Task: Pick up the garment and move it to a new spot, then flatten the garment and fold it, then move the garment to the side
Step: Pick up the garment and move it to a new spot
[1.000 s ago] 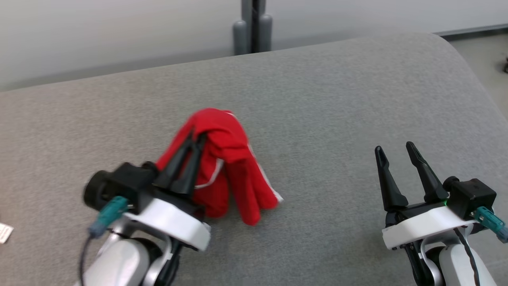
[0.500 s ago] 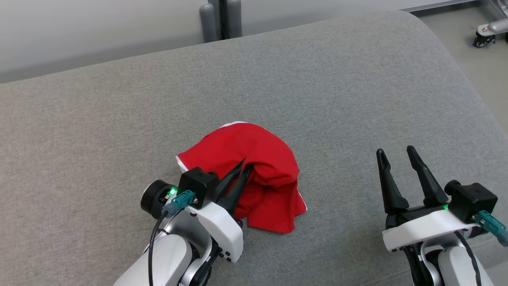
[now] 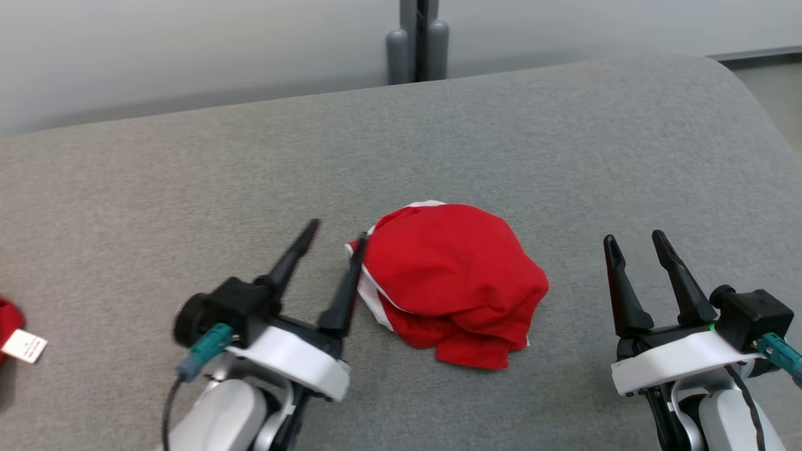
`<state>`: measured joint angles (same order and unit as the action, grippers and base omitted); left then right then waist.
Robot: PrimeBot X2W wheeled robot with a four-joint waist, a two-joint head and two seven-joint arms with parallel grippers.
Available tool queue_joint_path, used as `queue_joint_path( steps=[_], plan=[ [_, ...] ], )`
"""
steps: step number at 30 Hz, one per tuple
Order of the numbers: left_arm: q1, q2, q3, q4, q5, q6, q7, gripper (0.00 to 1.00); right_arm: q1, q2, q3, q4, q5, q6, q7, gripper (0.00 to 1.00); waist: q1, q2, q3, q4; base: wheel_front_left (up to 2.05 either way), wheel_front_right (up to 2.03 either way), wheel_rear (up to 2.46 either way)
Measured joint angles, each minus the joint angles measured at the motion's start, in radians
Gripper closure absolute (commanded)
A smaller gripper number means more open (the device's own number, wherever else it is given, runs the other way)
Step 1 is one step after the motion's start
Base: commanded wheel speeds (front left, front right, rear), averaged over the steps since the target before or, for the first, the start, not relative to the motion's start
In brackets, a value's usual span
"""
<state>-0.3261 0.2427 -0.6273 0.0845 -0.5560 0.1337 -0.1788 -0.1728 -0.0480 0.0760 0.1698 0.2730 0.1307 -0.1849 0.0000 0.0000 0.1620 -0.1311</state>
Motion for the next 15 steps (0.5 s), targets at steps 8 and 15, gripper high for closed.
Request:
queue_joint_path(
  steps=[8,15],
  plan=[
    [0.081,0.089,0.167,-0.028,-0.010,0.112,-0.056,0.00,0.022,0.000,-0.017,-0.029,-0.025,0.000,0.022,0.00,0.0000,0.0000,-0.032,0.078,0.00,0.00,0.00],
    [0.165,0.161,0.261,-0.037,-0.011,0.149,-0.070,0.00,0.042,0.000,-0.022,-0.042,-0.046,0.000,0.034,0.00,0.0000,0.0000,-0.067,0.120,0.00,0.00,0.00]
  ],
)
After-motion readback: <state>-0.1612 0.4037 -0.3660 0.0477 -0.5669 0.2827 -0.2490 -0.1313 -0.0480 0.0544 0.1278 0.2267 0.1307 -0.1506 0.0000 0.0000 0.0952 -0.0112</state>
